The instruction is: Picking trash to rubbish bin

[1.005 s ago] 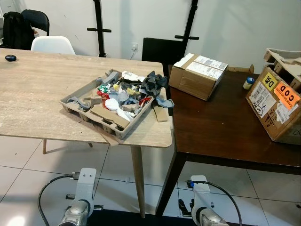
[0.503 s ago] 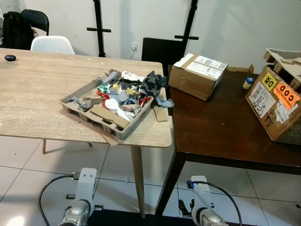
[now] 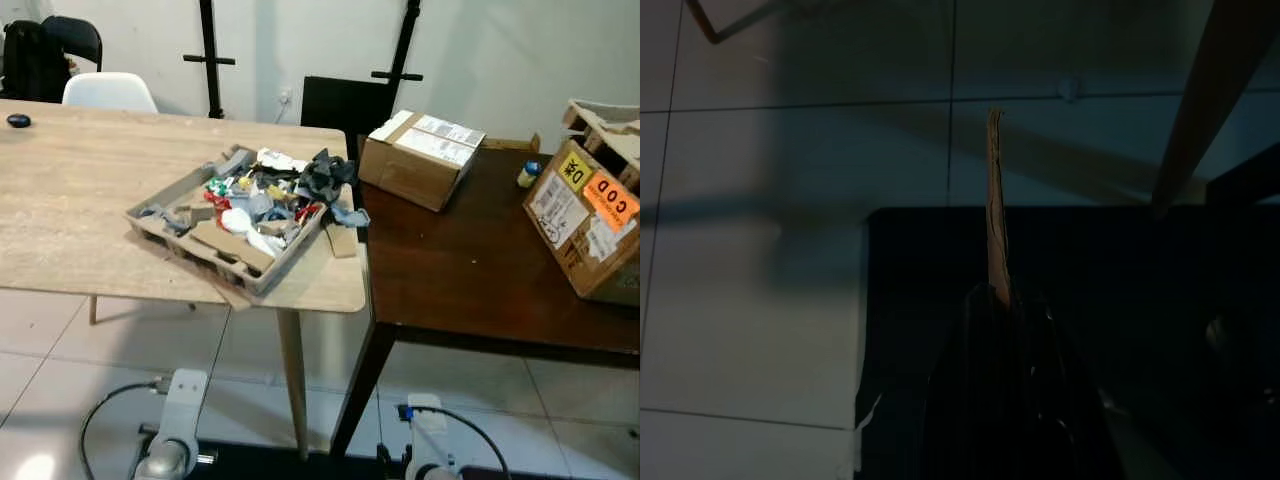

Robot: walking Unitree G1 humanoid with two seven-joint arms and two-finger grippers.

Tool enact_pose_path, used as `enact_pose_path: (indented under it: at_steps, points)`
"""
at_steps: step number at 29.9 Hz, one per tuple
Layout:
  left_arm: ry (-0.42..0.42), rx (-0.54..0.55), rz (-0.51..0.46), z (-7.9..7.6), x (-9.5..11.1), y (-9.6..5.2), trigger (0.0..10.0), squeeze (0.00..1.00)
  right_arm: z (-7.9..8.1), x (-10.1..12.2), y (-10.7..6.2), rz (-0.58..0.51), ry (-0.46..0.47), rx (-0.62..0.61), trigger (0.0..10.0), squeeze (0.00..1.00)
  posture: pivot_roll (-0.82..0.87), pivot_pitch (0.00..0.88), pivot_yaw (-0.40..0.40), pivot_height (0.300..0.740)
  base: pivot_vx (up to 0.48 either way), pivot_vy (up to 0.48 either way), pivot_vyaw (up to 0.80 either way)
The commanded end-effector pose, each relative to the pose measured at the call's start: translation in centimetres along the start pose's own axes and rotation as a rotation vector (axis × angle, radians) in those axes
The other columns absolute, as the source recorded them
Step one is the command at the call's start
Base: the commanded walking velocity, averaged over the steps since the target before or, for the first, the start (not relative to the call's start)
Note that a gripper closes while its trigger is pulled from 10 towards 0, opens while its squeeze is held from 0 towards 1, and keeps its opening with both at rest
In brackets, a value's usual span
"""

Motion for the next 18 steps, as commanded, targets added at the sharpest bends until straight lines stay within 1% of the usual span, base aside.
enact_pose_path:
  at_steps: [1, 3, 6, 10, 18]
  points:
    - [0.022, 0.001, 0.005, 0.5, -0.5, -0.2, 10.0, 0.00, 0.2, -0.3, -0.1, -0.008, 0.024, -0.005, 10.0, 0.00, 0.17, 0.090, -0.027, 0.740, 0.000, 0.000, 0.00]
    - [0.017, -0.001, 0.006, 0.5, -0.6, -0.3, 10.0, 0.00, 0.3, -0.5, -0.2, -0.008, 0.027, -0.007, 10.0, 0.00, 0.17, 0.095, -0.021, 0.740, 0.000, 0.000, 0.00]
    - [0.032, -0.008, 0.012, 0.5, -0.7, -0.3, 10.0, 0.00, 0.2, -0.8, -0.3, -0.001, 0.028, -0.016, 10.0, 0.00, 0.17, 0.104, -0.007, 0.740, 0.000, 0.000, 0.00]
    - [0.053, -0.012, 0.005, 0.7, -0.6, -0.3, 10.0, 0.00, -0.4, -1.5, -0.6, 0.004, 0.046, -0.047, 10.0, 0.00, 0.15, 0.133, 0.016, 0.740, 0.000, 0.000, 0.00]
    - [0.072, -0.020, -0.002, 1.1, -0.3, -0.2, 10.0, 0.00, -0.5, -2.6, -1.1, 0.015, 0.032, -0.059, 10.0, 0.00, 0.13, 0.160, 0.042, 0.740, 0.000, 0.000, 0.00]
Point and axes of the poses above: a point about 5 cm out from each wrist's last joint towards the gripper, its own y axis pointing out of the wrist towards the gripper, its own x axis along the axis of the wrist's last joint, z = x × y, the point moved 1 cm from there along y, pointing out of the wrist towards the gripper, and after that the axes turned 4 degrees about y, right-handed, at the moved point
